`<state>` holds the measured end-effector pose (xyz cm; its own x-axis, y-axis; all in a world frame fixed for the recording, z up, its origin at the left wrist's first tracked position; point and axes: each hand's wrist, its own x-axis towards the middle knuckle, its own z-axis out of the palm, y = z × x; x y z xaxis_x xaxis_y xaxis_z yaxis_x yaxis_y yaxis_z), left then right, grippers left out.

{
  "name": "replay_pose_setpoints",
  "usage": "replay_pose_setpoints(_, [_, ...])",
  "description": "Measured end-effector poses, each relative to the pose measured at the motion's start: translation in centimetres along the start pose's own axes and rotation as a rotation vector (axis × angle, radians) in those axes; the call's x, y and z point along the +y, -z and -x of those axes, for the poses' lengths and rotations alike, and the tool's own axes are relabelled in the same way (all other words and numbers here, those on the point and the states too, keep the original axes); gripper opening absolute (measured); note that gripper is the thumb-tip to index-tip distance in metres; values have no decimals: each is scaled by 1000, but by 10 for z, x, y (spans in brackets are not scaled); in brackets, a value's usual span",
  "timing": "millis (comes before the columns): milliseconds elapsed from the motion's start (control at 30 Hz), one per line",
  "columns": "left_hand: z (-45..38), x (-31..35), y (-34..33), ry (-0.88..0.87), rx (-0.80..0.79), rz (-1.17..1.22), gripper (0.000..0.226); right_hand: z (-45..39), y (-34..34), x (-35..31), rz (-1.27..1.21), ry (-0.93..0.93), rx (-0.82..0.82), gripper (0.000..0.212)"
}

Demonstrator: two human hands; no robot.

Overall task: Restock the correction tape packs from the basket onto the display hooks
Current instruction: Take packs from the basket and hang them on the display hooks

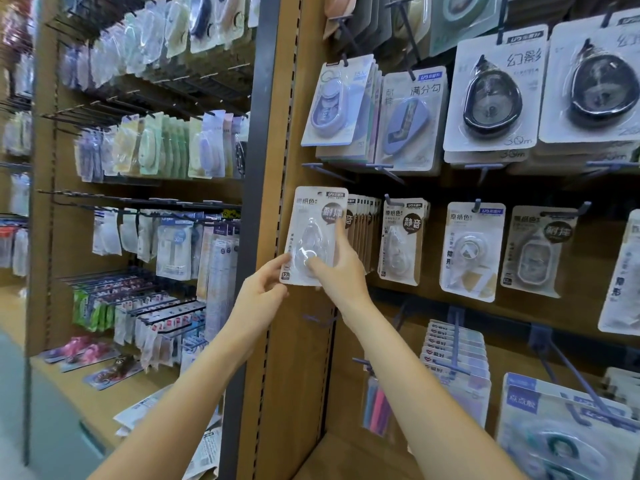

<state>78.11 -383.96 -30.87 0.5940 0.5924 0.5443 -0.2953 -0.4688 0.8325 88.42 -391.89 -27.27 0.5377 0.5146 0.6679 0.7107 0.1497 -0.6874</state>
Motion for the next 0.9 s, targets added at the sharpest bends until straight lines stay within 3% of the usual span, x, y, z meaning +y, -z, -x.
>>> replay_pose_setpoints(167, [6,-6,3,-39,28,-68,49,11,2,5,-166,-135,-7,69])
replay_pose_setpoints(400, [8,-3,-1,-223,151,-84,45,12,10,-13,86,190,-12,77])
replay_pose_setpoints(533, [-7,3,-9,-201,88,-100,45,3,9,-12,40,69,65,78])
replay_pose_setpoints(667, [-11,3,-10,-198,109,-89,45,-1,10,-9,12,12,28,84])
replay_pose_setpoints(900, [-8,-2,-2,-180,187,-76,44,6,11,-5,-116,17,-19,67])
